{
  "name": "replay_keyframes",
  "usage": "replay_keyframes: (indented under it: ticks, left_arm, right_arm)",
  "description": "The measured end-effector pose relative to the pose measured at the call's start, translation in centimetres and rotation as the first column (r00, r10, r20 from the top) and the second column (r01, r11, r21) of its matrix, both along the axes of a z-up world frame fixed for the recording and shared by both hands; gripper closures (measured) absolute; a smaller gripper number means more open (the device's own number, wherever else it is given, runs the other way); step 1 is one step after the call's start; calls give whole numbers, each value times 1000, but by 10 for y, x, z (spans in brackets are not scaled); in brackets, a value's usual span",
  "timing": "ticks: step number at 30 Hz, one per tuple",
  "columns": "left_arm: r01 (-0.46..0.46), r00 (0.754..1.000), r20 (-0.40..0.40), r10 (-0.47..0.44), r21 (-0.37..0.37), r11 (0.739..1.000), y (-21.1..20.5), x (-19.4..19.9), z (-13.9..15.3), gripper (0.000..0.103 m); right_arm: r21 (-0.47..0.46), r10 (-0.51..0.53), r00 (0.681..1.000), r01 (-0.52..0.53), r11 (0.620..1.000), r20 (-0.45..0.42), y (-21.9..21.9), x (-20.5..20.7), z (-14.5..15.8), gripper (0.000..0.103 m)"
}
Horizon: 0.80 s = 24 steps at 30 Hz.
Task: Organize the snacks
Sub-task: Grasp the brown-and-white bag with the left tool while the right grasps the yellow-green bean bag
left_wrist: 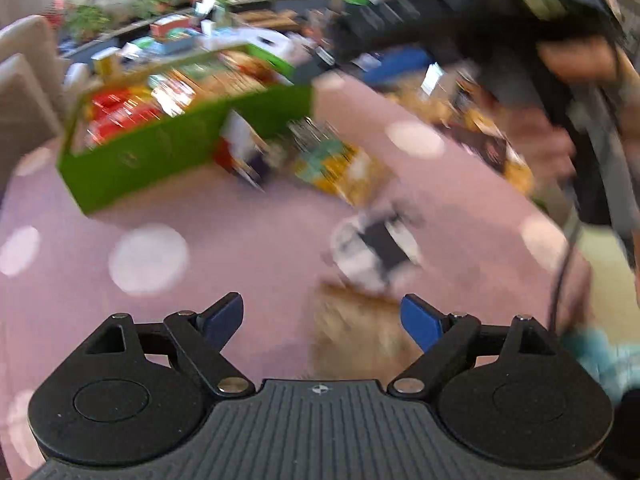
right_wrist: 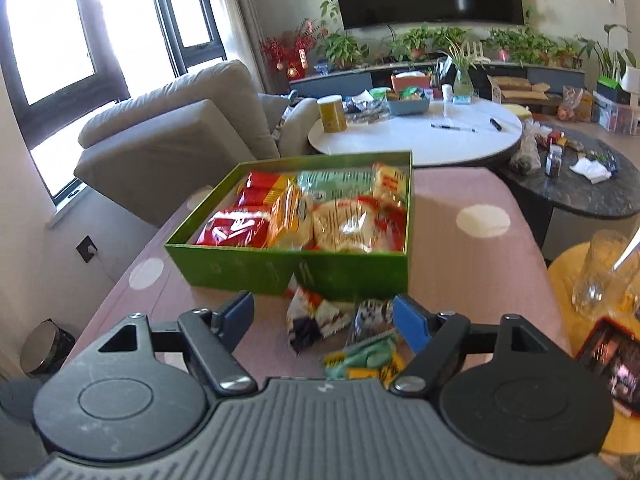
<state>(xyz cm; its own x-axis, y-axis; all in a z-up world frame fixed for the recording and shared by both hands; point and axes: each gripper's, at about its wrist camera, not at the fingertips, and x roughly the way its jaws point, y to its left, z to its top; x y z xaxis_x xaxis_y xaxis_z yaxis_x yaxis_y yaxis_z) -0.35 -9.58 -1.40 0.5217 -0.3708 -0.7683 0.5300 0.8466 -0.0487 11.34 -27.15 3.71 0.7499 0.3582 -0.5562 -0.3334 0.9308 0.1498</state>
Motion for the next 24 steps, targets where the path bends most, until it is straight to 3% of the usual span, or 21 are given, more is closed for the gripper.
replay_keyframes:
  ticks: [4, 8, 14, 18, 24]
  left_arm:
    - [52, 998, 28, -55, 98, 994, -12, -17, -17, 19]
    - [44, 998, 49, -50, 129, 991, -19, -15, -29, 19]
    - [-35, 999, 22, 34, 41, 999, -4, -4, -33, 30]
    - [-65, 998, 30, 64, 33, 997, 0, 2, -32, 48]
    - [-147, 989, 25, 147, 16, 989, 16, 11, -30, 48]
  right_arm:
    - [-13, -11, 1000, 11, 1000, -1, 2, -11, -6, 38]
    - [-23, -24, 1000, 23, 999, -10, 0, -14, -13, 38]
    - [-100, -35, 999, 34, 994, -9, -1, -12, -30, 34]
    - [-172, -28, 999, 22, 985, -31, 3, -8, -49, 29]
    - [-298, -11, 999, 0, 955, -38, 11, 0, -70, 26]
